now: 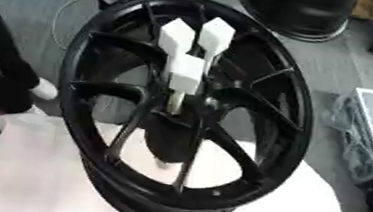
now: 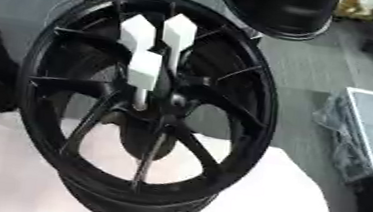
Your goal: Pull the pin out of the wheel hub.
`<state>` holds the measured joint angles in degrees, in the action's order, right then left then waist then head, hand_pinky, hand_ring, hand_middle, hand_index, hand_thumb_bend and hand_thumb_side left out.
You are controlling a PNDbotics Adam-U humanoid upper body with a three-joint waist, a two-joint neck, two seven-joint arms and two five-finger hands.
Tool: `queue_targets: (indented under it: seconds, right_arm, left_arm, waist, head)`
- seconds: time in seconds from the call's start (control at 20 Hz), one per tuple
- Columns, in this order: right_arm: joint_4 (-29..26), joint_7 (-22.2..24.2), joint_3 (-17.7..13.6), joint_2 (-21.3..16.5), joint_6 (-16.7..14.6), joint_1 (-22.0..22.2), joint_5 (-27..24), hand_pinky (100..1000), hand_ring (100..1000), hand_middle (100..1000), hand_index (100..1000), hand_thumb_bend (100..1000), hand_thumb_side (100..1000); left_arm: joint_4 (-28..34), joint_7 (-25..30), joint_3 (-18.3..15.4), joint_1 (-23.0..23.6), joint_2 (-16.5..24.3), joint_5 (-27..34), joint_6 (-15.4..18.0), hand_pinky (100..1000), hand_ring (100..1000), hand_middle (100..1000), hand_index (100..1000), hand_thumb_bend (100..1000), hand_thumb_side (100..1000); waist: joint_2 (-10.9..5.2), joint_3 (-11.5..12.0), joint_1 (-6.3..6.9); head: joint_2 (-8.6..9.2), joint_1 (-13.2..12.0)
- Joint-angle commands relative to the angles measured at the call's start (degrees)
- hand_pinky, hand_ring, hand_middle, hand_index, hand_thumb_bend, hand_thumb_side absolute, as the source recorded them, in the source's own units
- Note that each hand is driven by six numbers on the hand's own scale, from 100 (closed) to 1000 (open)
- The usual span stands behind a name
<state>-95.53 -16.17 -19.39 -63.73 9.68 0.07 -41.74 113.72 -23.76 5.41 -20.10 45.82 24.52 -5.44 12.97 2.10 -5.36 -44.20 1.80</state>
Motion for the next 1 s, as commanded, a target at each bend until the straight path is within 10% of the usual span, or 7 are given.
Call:
queue_targets:
  seconds: [0.05,0.25,0.55,1.0]
  right_arm:
    - [3.0,-5.8,-8.0,2.8,-4.7,6.5,5.6,137,404,230,363,100,119]
    - [7.6,-12.9,-13.8,10.3,-6.3,13.1,16.2,224,465,297,427,100,100]
    - [18.3,-11.3,-15.3,15.2,-6.4,15.8,26.3,607,882,770,856,100,100]
    - [22.5,-10.2,-16.1,19.2,-8.0,16.7,32.7,687,940,799,874,283,100]
  left_arm:
    - [0.9,-0.2,-0.9,-1.0,0.4,-0.4,0.4,614,606,510,662,100,602]
    - [0.9,-0.6,-1.4,-1.1,-1.1,-0.6,0.9,614,606,510,661,100,604]
    - [0.9,-0.5,-1.0,-0.9,-2.3,-0.6,0.5,612,605,509,657,100,606]
    - [0.9,-0.4,-1.0,-0.7,-2.6,-0.5,0.3,611,605,509,654,100,608]
  waist:
    - [-0.36,0.0,0.85]
    - [0.19,0.4,2.13]
    - [0.43,0.6,3.01]
    - [0.52,0.8,3.4]
  head:
    - [0.08,-0.9]
    - [0.08,-1.1]
    - [0.08,-0.6]
    - [0.08,-1.0]
